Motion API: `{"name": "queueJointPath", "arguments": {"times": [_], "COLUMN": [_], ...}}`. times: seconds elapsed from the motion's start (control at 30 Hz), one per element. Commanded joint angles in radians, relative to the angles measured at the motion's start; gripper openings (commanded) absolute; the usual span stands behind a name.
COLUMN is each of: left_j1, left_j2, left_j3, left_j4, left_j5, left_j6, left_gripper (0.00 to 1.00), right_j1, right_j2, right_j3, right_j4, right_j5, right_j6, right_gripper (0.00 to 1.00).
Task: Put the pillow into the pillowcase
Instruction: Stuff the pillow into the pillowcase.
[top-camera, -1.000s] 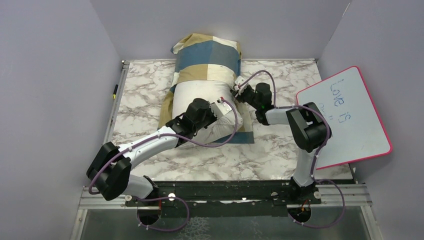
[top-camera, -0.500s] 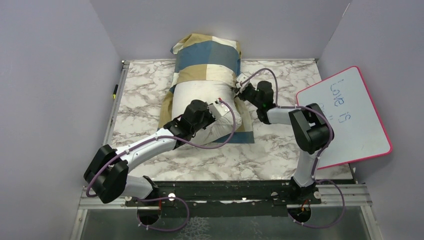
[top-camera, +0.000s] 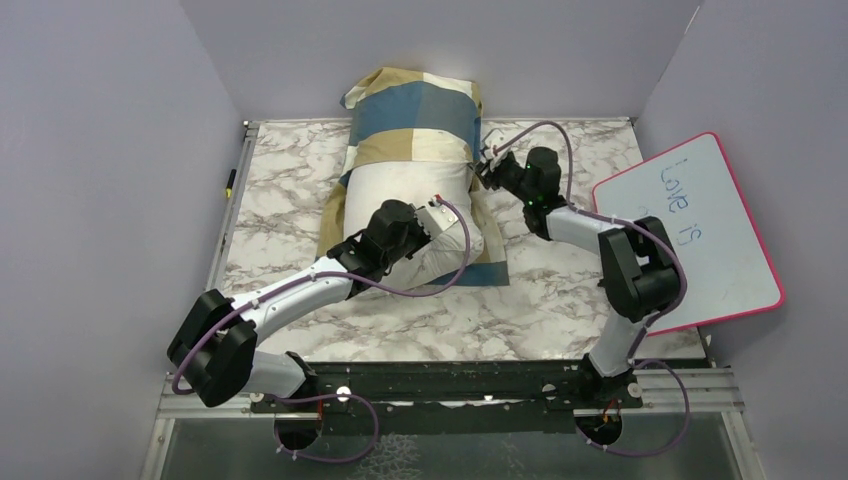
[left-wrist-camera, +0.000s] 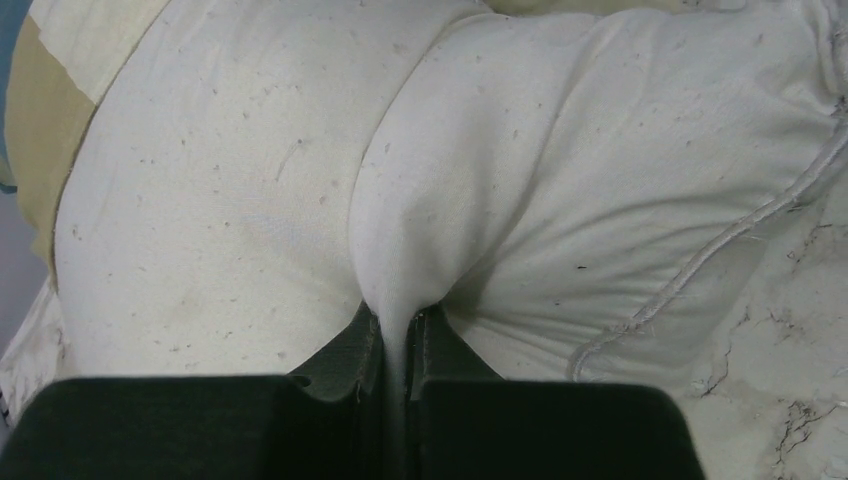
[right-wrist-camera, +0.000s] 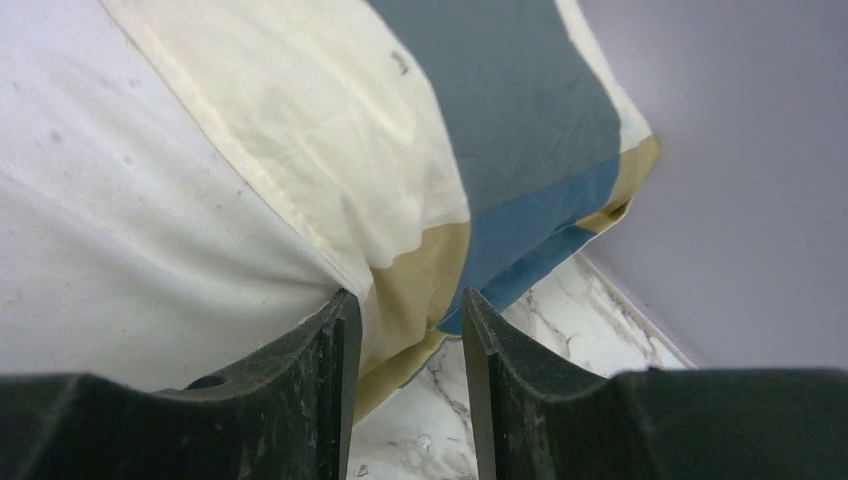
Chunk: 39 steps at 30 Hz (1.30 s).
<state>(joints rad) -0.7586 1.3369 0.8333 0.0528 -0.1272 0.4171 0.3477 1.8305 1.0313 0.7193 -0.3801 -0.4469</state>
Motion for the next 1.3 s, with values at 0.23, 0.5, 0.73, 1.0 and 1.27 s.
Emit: {"name": "queueJointPath", "arguments": {"times": [0.23,0.5,0.73,1.0,1.27], "left_j1": [0.012,0.012,0.012,0.011,0.012], "left_j2": [-0.033,-0.035,-0.032,-0.030,-0.027], "left_j3": [-0.029,-0.032,-0.025,-0.016,-0.020], "left_j4": [-0.057,-0.057,-0.057,-0.057,-0.022], "left_j5": [-0.013,-0.002,-0.004,-0.006,0.005], "left_j6": [-0.031,-0.043,-0.040,-0.035,-0.044], "left_gripper": [0.00,0.00,0.00,0.00,0.00], "right_j1": [-0.032,-0.032,-0.030,-0.028,0.008], "right_j2": [-0.094,-0.064,-0.002,0.068,0.121], "right_j3": [-0.091,-0.158,-0.165,-0.103,-0.083], "right_j4": [0.019,0.067,0.121,0.150,0.242], "right_j5": [-0.050,-0.126,-0.046,-0.014,-0.039], "right_j6": [-0.030,-0.009,-0.029,-0.014,0.038], "right_gripper": [0.53,0.54,0.52,0.41,0.41]}}
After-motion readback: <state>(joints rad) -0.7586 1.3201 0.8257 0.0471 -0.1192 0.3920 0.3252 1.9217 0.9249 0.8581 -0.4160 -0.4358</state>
